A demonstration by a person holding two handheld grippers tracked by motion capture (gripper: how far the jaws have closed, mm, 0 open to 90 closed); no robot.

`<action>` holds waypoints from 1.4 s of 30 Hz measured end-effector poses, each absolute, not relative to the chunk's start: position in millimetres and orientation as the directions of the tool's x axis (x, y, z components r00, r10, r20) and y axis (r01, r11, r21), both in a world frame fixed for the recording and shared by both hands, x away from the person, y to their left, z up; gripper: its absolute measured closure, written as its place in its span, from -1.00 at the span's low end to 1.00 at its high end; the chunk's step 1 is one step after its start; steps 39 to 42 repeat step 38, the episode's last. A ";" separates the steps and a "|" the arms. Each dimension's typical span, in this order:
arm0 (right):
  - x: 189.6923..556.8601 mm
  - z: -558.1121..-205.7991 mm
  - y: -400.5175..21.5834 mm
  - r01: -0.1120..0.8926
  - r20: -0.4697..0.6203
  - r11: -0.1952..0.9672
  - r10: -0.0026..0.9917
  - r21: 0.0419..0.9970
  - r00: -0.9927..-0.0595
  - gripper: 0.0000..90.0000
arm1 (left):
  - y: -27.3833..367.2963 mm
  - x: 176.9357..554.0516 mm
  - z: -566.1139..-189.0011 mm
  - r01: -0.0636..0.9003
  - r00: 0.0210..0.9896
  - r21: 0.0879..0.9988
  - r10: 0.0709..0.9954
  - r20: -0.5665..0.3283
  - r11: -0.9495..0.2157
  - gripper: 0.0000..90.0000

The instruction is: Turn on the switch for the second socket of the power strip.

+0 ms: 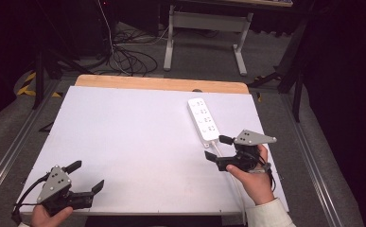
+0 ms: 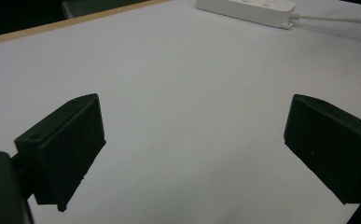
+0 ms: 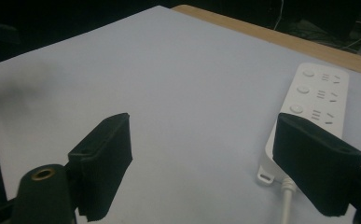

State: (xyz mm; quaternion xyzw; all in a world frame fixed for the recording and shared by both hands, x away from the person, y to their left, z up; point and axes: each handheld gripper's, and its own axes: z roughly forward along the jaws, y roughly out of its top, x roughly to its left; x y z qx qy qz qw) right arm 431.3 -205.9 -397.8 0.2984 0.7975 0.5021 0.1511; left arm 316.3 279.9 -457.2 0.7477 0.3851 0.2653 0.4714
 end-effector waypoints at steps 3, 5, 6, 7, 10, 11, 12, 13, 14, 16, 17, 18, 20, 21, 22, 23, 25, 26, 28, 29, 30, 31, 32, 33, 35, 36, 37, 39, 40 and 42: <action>425.3 -405.1 -207.7 0.322 0.063 0.325 0.610 0.889 -0.790 -0.55 | 279.4 315.7 -456.7 0.328 0.565 0.910 0.825 0.027 -0.255 -0.88; 420.8 -411.1 -208.2 0.315 0.060 0.335 0.596 0.888 -0.801 -0.57 | 278.8 315.2 -456.5 0.331 0.566 0.910 0.824 0.019 -0.249 -0.88; 419.2 -413.0 -208.4 0.313 0.059 0.336 0.593 0.888 -0.803 -0.57 | 278.8 315.2 -456.4 0.328 0.568 0.911 0.823 0.020 -0.249 -0.88; 417.2 -415.6 -208.8 0.310 0.060 0.334 0.589 0.890 -0.806 -0.58 | 278.8 315.1 -456.5 0.327 0.569 0.912 0.822 0.021 -0.249 -0.88; 412.3 -424.2 -211.5 0.307 0.066 0.325 0.584 0.894 -0.809 -0.59 | 278.6 314.9 -456.8 0.320 0.566 0.912 0.824 0.032 -0.255 -0.88; 411.8 -428.2 -212.9 0.308 0.071 0.323 0.579 0.895 -0.812 -0.61 | 278.5 314.8 -456.8 0.315 0.566 0.912 0.823 0.040 -0.261 -0.88; 411.6 -432.4 -214.5 0.312 0.077 0.323 0.574 0.894 -0.815 -0.62 | 278.2 314.6 -456.9 0.314 0.568 0.913 0.822 0.039 -0.260 -0.88; 411.5 -436.6 -216.5 0.319 0.087 0.319 0.573 0.892 -0.815 -0.62 | 278.2 314.5 -456.7 0.309 0.569 0.913 0.821 0.046 -0.266 -0.88; 411.1 -440.4 -218.3 0.326 0.096 0.311 0.576 0.892 -0.812 -0.62 | 278.2 314.3 -456.5 0.305 0.568 0.913 0.821 0.054 -0.271 -0.88; 409.2 -446.5 -221.1 0.331 0.102 0.310 0.575 0.891 -0.812 -0.63 | 278.1 314.1 -456.5 0.301 0.569 0.915 0.821 0.054 -0.269 -0.88; 408.0 -449.0 -221.8 0.333 0.105 0.309 0.574 0.891 -0.812 -0.63 | 278.2 314.2 -456.4 0.301 0.569 0.915 0.820 0.054 -0.269 -0.88; 406.6 -451.4 -222.3 0.333 0.106 0.310 0.571 0.891 -0.814 -0.63 | 278.4 314.3 -456.4 0.301 0.570 0.915 0.820 0.053 -0.268 -0.88; 403.8 -456.7 -222.6 0.339 0.109 0.314 0.570 0.887 -0.814 -0.63 | 278.6 314.4 -456.4 0.301 0.570 0.915 0.820 0.051 -0.267 -0.88; 402.6 -460.0 -222.6 0.343 0.108 0.319 0.573 0.883 -0.812 -0.63 | 278.7 314.4 -456.4 0.301 0.570 0.916 0.820 0.050 -0.266 -0.88; 401.7 -463.9 -222.7 0.348 0.105 0.328 0.578 0.878 -0.809 -0.63 | 278.2 314.1 -456.5 0.308 0.570 0.917 0.821 0.036 -0.255 -0.88; 400.9 -468.0 -223.3 0.361 0.110 0.333 0.584 0.871 -0.804 -0.63 | 278.6 314.2 -456.3 0.308 0.572 0.918 0.820 0.030 -0.249 -0.88; 399.3 -475.7 -224.6 0.377 0.120 0.338 0.586 0.862 -0.801 -0.64 | 278.8 314.2 -456.1 0.315 0.576 0.919 0.817 0.014 -0.238 -0.89; 398.0 -478.5 -224.8 0.379 0.114 0.350 0.588 0.857 -0.801 -0.65 | 278.7 314.3 -456.1 0.316 0.576 0.919 0.818 0.011 -0.235 -0.89; 395.3 -481.7 -224.9 0.374 0.088 0.374 0.598 0.849 -0.797 -0.65 | 278.9 314.4 -456.0 0.317 0.576 0.920 0.817 0.007 -0.231 -0.89; 394.2 -482.6 -225.1 0.373 0.084 0.376 0.600 0.848 -0.796 -0.65 | 279.0 314.5 -456.0 0.315 0.577 0.921 0.817 0.006 -0.229 -0.90; 393.1 -483.1 -225.2 0.374 0.084 0.374 0.602 0.849 -0.794 -0.65 | 279.1 314.5 -456.0 0.315 0.576 0.921 0.817 0.005 -0.228 -0.90; 391.9 -483.7 -224.9 0.372 0.078 0.376 0.607 0.849 -0.791 -0.65 | 279.1 314.6 -456.1 0.315 0.575 0.922 0.818 0.004 -0.226 -0.90; 390.5 -484.3 -224.6 0.370 0.069 0.382 0.611 0.847 -0.789 -0.65 | 279.1 314.6 -456.1 0.315 0.574 0.922 0.819 0.005 -0.227 -0.90; 389.3 -484.9 -224.1 0.369 0.062 0.388 0.613 0.845 -0.787 -0.65 | 279.1 314.5 -456.1 0.315 0.574 0.921 0.819 0.009 -0.231 -0.90; 387.1 -486.3 -223.0 0.362 0.056 0.396 0.606 0.844 -0.793 -0.65 | 278.9 314.5 -456.4 0.310 0.569 0.919 0.822 0.027 -0.245 -0.90; 386.1 -486.5 -222.3 0.359 0.051 0.402 0.604 0.843 -0.795 -0.65 | 278.4 314.3 -456.9 0.310 0.568 0.917 0.822 0.034 -0.252 -0.89; 385.4 -486.5 -221.7 0.353 0.043 0.407 0.602 0.842 -0.797 -0.65 | 278.2 314.3 -457.0 0.305 0.567 0.917 0.823 0.043 -0.258 -0.89; 385.1 -486.6 -221.1 0.347 0.035 0.413 0.600 0.842 -0.799 -0.65 | 278.2 314.1 -457.0 0.300 0.566 0.918 0.823 0.049 -0.261 -0.89; 385.1 -486.6 -221.1 0.347 0.035 0.413 0.600 0.842 -0.799 -0.65 | 278.2 314.1 -457.0 0.300 0.566 0.918 0.823 0.049 -0.261 -0.89; 385.1 -486.6 -221.1 0.347 0.035 0.413 0.600 0.842 -0.799 -0.65 | 278.2 314.1 -457.0 0.300 0.566 0.918 0.823 0.049 -0.261 -0.89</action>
